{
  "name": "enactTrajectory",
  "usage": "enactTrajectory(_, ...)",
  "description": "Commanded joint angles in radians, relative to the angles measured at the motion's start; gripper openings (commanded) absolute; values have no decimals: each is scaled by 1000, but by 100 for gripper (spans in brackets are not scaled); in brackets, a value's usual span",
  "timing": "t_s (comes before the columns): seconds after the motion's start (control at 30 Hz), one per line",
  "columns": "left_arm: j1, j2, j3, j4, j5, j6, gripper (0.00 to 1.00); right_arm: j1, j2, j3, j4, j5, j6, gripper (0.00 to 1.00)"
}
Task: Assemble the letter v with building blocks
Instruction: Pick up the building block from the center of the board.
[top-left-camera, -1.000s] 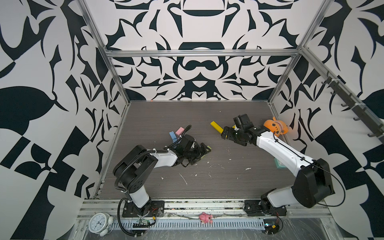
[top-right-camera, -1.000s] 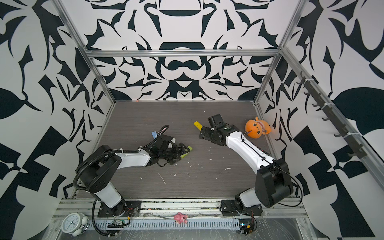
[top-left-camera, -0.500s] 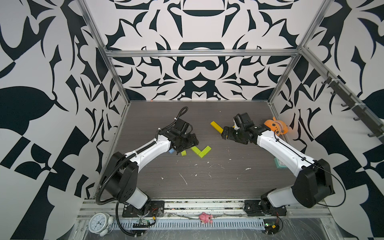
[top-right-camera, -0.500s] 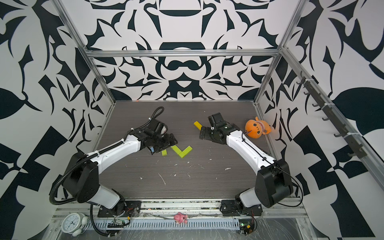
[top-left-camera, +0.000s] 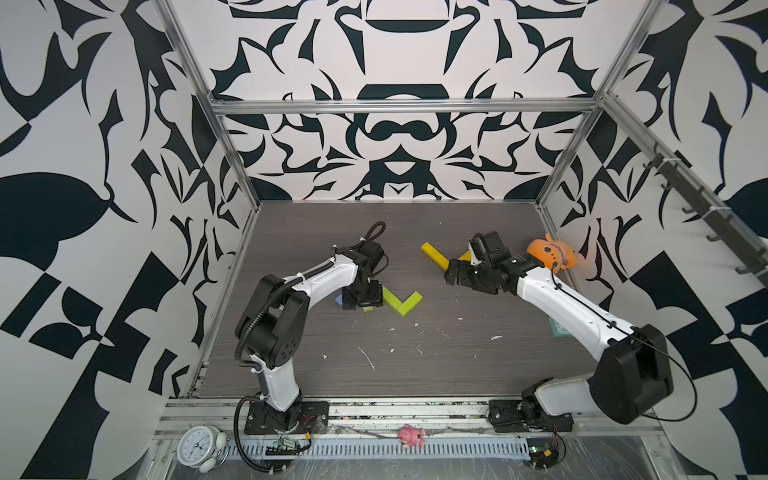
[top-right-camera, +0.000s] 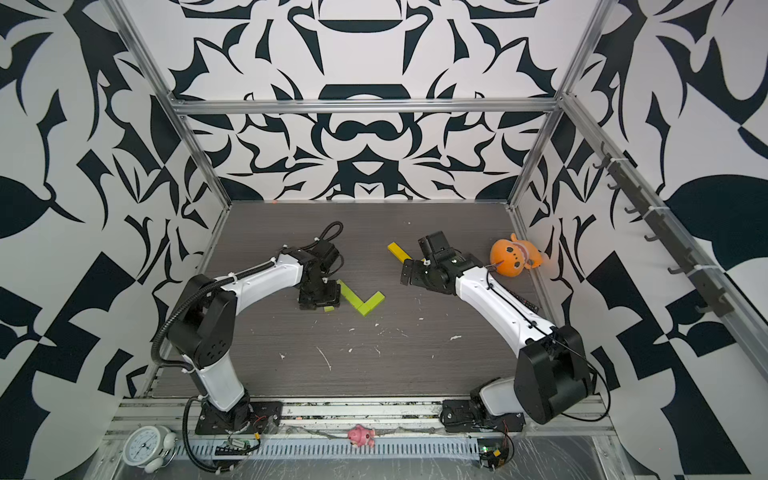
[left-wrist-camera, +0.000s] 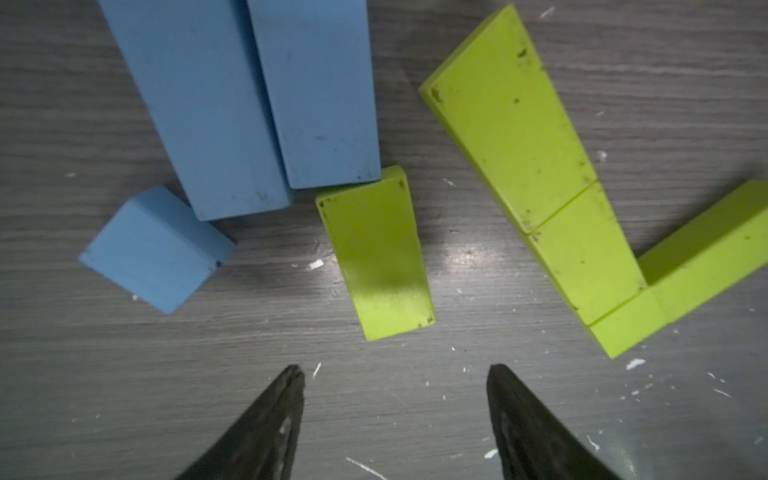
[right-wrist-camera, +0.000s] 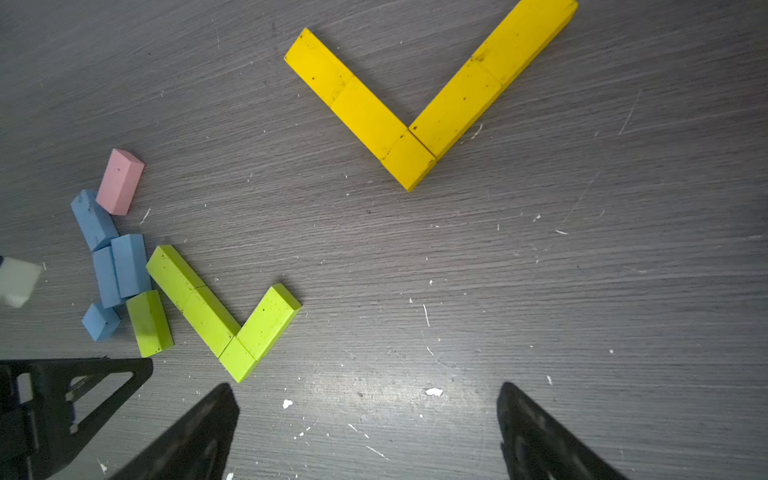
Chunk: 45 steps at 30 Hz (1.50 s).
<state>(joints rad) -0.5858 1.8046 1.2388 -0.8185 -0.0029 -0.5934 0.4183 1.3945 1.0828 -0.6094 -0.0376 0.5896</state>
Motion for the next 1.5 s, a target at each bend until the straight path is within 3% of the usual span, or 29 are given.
enactTrajectory(0.0,-3,19,-16,-30,-19,17,73,-3,-34,-4,17,-10,-14,99)
enactTrajectory(0.27,2,92,24,19,-23,17,71,-3,-35,-13,19,-24,-14,99)
enactTrajectory(0.37,11,114,36,28,-33,20,63,-3,-45,-22,20,-22,-14,99)
enactTrajectory(0.7,29,119,4,115,-83,27,57,-3,-57,-37,31,-25,-17,99)
enactTrajectory(0.8,34,103,-13,160,-44,30,53,-3,-64,-43,33,-23,-15,99)
enactTrajectory(0.9,34,67,-19,156,-34,20,36,-4,-72,-38,21,-8,-14,99)
enactTrajectory(1.07,28,-54,-49,105,2,22,26,-4,-97,1,-29,52,-73,99)
enactTrajectory(1.23,-95,-141,5,113,58,39,25,-7,-38,112,-157,160,-130,99)
enactTrajectory(1.4,-283,-35,182,96,50,132,27,-46,-13,200,-309,381,-46,99)
enactTrajectory(1.47,-332,22,237,90,45,156,27,-104,-43,183,-340,387,-7,99)
